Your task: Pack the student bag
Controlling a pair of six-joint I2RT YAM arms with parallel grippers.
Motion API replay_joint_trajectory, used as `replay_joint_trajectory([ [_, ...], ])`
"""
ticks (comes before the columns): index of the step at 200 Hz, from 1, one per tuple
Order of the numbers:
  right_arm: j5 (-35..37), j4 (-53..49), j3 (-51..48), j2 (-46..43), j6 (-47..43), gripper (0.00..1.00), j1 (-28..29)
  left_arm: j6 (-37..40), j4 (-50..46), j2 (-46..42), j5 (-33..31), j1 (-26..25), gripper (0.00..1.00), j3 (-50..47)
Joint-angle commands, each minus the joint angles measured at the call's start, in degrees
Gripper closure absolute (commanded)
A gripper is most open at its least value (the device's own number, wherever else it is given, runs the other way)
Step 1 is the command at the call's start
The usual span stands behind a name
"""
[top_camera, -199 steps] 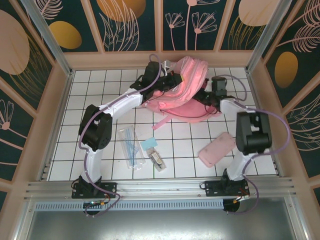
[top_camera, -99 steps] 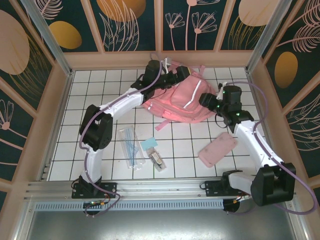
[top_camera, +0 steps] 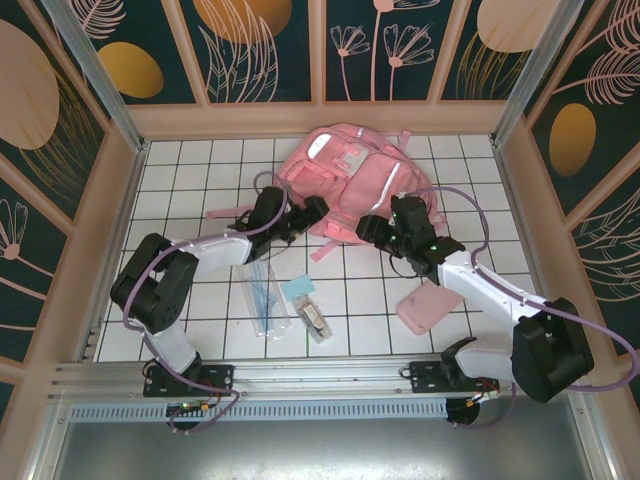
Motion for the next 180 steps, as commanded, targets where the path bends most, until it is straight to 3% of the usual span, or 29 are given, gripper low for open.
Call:
replay_joint_trajectory([
  [1, 3.30, 3.23, -0.91, -0.38, 2.74, 0.42, 0.49, -10.53, 13.45, 1.33, -1.75, -0.19, 0.08, -3.85],
  [43, 3.06, 3.11, -1.58, -0.90, 3.43, 0.42, 0.89, -13.88, 16.74, 7.73, -3.68, -0.18, 0.15, -1.07],
  [62, 2.71, 4.06, -2.49, -1.63, 3.71, 0.42, 0.92, -13.06, 17.11, 10.37, -6.83, -0.10, 0.26, 0.37],
  [84, 2.43, 4.55, -2.91, -2.66, 2.46, 0.43, 2.56, -12.72, 18.92, 13.97, -6.52, -0.10, 0.59, 2.64],
  [119, -1.70, 7.81, -4.57, -3.64, -1.98, 0.43, 4.84, -14.35, 22.29, 12.86, -5.96, -0.13, 1.00, 2.43],
  [138, -7.31, 12.70, -7.09, -1.99, -4.04, 0.47, 5.60, -16.79, 23.30, 10.62, -5.29, -0.18, 1.00, 2.44],
  [180, -7.86, 17.75, -7.52, 3.83, -10.29, 0.49, 8.28, -23.27, 24.93, 6.74, -2.51, -0.25, 1.00, 4.35],
])
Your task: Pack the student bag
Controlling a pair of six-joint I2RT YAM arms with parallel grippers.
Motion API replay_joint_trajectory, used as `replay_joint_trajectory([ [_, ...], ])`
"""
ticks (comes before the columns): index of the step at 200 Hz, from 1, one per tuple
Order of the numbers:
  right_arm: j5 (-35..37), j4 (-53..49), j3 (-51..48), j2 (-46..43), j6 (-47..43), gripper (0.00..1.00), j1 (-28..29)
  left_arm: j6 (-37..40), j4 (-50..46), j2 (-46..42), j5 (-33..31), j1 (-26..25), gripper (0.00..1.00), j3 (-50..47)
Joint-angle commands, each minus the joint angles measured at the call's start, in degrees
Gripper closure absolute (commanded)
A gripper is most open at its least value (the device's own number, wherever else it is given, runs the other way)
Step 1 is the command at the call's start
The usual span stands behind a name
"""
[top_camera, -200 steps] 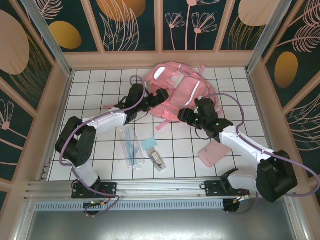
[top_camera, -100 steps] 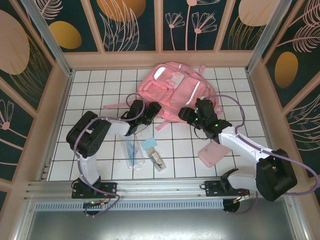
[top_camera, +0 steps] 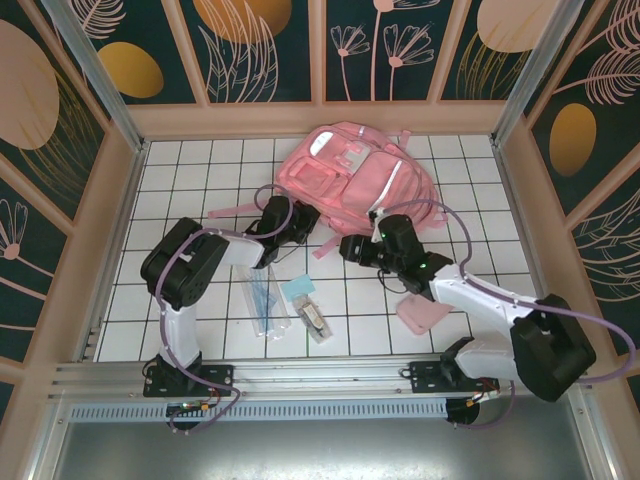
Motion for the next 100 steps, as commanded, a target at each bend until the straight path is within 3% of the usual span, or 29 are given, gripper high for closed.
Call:
replay_joint_trajectory([
  [1, -1.91, 6.10, -0.15, 3.05, -4.96, 0.49, 0.62, -4.89, 5.96, -4.94, 1.65, -0.22, 1.00, 2.84],
  [67, -0.20, 13.11, 4.42, 14.65, -9.79, 0.49, -1.32, -5.61, 3.98, -12.13, 0.54, -0.60, 1.00, 3.40],
  [100, -2.95, 16.25, 7.84, 17.41, -10.34, 0.49, -3.12, -5.43, 3.39, -13.37, 0.23, -0.85, 1.00, 1.78],
])
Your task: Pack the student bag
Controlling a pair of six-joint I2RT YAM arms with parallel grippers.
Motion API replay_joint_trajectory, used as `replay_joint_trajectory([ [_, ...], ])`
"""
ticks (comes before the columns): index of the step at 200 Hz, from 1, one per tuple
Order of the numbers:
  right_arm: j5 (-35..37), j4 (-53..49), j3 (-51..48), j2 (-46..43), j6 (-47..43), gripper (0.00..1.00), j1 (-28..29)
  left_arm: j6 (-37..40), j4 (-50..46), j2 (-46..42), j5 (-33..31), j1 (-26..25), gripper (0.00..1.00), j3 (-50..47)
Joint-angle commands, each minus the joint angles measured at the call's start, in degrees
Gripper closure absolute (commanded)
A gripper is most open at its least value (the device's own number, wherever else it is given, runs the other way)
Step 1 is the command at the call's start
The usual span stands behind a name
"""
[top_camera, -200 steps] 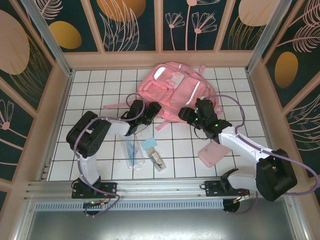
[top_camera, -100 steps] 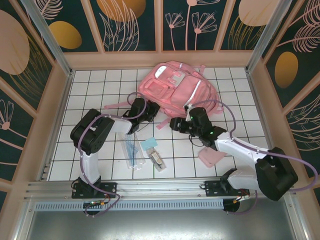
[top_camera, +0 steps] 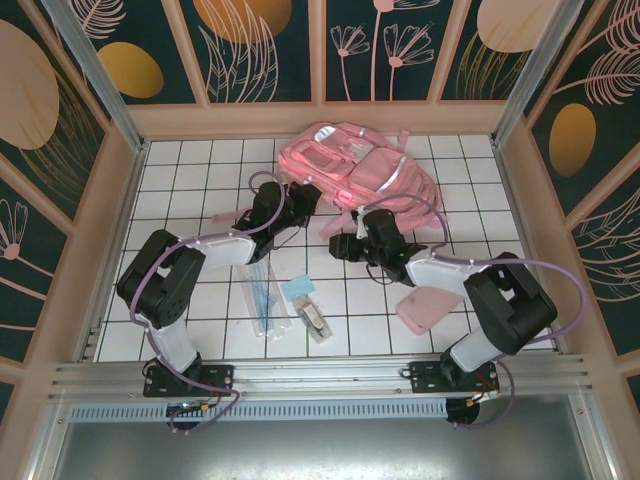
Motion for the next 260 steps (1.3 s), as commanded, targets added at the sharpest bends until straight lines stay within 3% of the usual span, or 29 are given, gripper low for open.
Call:
replay_joint_trajectory([
  [1, -1.45, 6.02, 3.62, 1.13, -2.24, 0.49, -1.28, -1.15, 4.62, -3.58, -0.49, -0.41, 1.00, 0.21],
  [91, -3.32, 7.25, 11.50, 8.62, -7.32, 0.31, -6.30, -2.69, 5.26, -3.53, 0.85, -1.23, 1.00, 0.73],
  [121, -5.34, 8.10, 13.90, 10.27, -7.55, 0.30, -7.24, -2.39, 4.48, -5.45, 0.61, -1.35, 1.00, 0.45],
  [141, -6.76, 8.43, 15.11, 10.96, -7.67, 0.35, -7.34, -2.75, 4.53, -5.27, 0.85, -1.37, 1.00, 0.01],
  [179, -11.31, 9.39, 16.38, 12.12, -7.64, 0.51, -7.38, -3.35, 4.86, -4.79, 1.38, -1.43, 1.00, -0.76],
  [198, -13.38, 9.70, 16.89, 12.13, -7.54, 0.53, -7.42, -3.40, 4.71, -4.42, 1.20, -1.39, 1.00, -1.02],
  [230, -12.18, 8.20, 18.71, 13.34, -8.70, 0.48, -7.49, -4.23, 5.94, -4.26, 2.31, -1.50, 1.00, -0.50],
  [260, -11.93, 6.61, 20.76, 14.30, -9.12, 0.71, -8.14, -3.99, 5.77, -3.47, 2.42, -1.47, 1.00, -0.59],
])
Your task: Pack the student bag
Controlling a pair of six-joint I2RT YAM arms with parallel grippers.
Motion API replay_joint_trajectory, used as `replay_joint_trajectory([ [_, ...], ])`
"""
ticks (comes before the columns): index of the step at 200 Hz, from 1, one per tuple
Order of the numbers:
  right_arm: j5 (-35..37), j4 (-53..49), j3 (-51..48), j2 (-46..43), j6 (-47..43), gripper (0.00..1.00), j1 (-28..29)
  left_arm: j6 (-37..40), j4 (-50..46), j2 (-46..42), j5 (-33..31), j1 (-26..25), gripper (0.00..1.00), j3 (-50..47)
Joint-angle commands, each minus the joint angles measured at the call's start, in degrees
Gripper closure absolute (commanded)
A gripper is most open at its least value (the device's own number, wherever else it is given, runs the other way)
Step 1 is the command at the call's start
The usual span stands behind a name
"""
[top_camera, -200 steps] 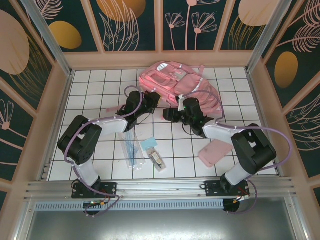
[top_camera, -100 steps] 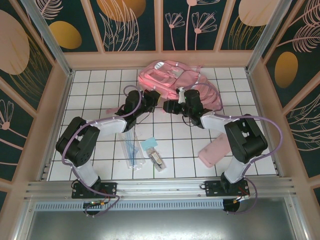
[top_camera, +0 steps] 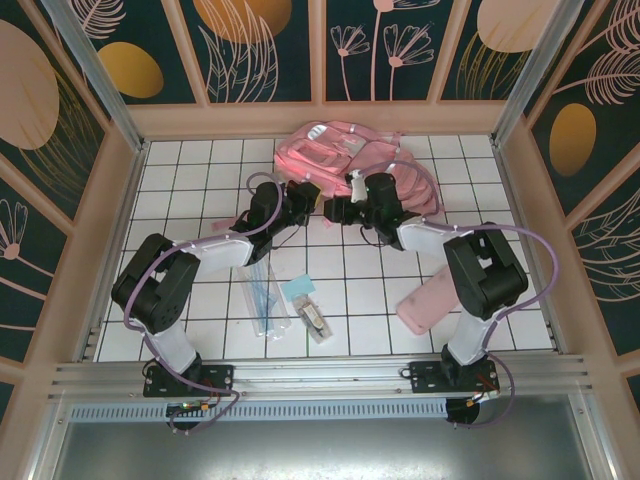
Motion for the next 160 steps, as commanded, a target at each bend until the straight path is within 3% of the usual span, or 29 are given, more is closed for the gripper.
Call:
replay_joint_trajectory([
  [1, -0.09, 2.33, 3.98, 0.81, -2.06, 0.72, -0.91, -0.98, 4.92, -1.51, 3.23, -1.05, 1.00, 0.31],
  [33, -0.87, -1.15, 4.31, -0.26, -3.73, 1.00, -1.81, -0.22, 4.64, -1.61, 1.62, -0.78, 1.00, 0.05],
  [77, 0.00, -9.32, 2.27, -4.46, -7.50, 1.00, -2.80, 0.79, 4.97, 0.10, 0.67, 1.27, 1.00, 0.34],
  [118, 4.10, -20.65, 0.74, -7.94, -12.26, 1.00, -3.13, 6.85, -0.32, 1.69, -0.84, 3.35, 1.00, 4.13],
  [160, 9.38, -30.47, -1.76, -13.21, -10.62, 1.00, -4.39, 9.92, -1.73, 3.96, -3.52, 5.26, 1.00, 4.17],
])
